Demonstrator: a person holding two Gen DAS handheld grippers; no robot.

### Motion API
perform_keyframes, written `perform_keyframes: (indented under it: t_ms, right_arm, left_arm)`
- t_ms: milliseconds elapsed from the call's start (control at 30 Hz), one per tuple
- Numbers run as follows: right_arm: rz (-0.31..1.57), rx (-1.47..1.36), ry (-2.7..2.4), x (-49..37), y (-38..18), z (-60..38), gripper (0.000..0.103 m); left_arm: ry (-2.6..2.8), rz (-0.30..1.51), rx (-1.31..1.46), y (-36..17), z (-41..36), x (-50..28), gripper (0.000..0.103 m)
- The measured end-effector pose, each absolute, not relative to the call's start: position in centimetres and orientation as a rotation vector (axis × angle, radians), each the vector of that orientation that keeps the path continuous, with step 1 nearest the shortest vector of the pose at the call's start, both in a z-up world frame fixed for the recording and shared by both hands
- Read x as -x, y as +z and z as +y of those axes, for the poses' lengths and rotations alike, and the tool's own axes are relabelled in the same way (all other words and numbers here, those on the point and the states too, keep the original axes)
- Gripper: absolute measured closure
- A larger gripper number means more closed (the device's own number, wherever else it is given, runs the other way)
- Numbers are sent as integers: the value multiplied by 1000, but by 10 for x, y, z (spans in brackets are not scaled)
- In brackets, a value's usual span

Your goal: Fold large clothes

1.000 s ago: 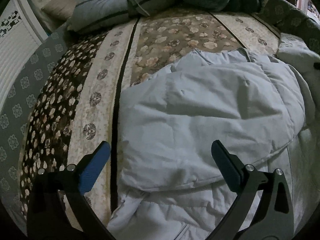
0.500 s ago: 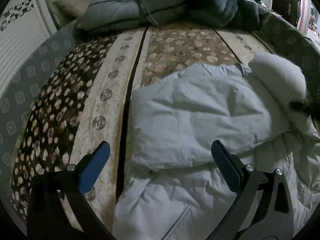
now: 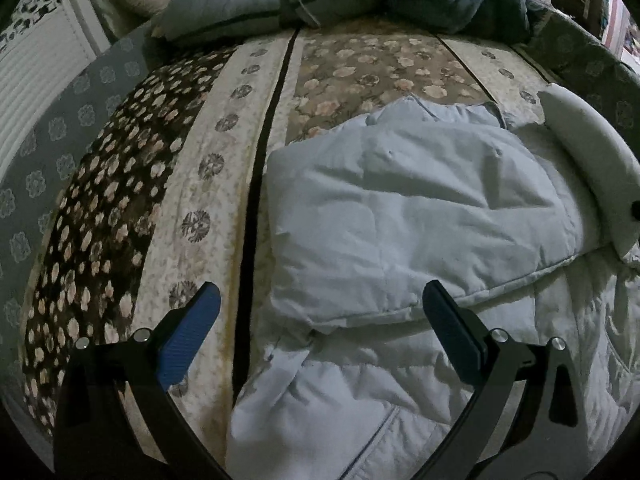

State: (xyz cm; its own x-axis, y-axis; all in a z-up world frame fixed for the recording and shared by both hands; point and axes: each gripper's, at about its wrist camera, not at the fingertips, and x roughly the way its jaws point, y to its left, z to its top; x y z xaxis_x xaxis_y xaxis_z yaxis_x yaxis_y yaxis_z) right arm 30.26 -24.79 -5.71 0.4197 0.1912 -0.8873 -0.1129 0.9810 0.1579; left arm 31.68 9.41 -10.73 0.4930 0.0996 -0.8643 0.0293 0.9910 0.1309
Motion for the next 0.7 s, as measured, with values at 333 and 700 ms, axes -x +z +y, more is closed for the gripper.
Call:
perform_keyframes:
  t_ms: [333,700]
  right_arm:
    - [1135,-320,8,-356,-73,-364,37]
    - [1108,-392,114,-412,-138,-356,63]
  left_arm:
    - [33,1050,-200,-106,92,-343,3]
    - [77,1088,-191,-121,105,-360,3]
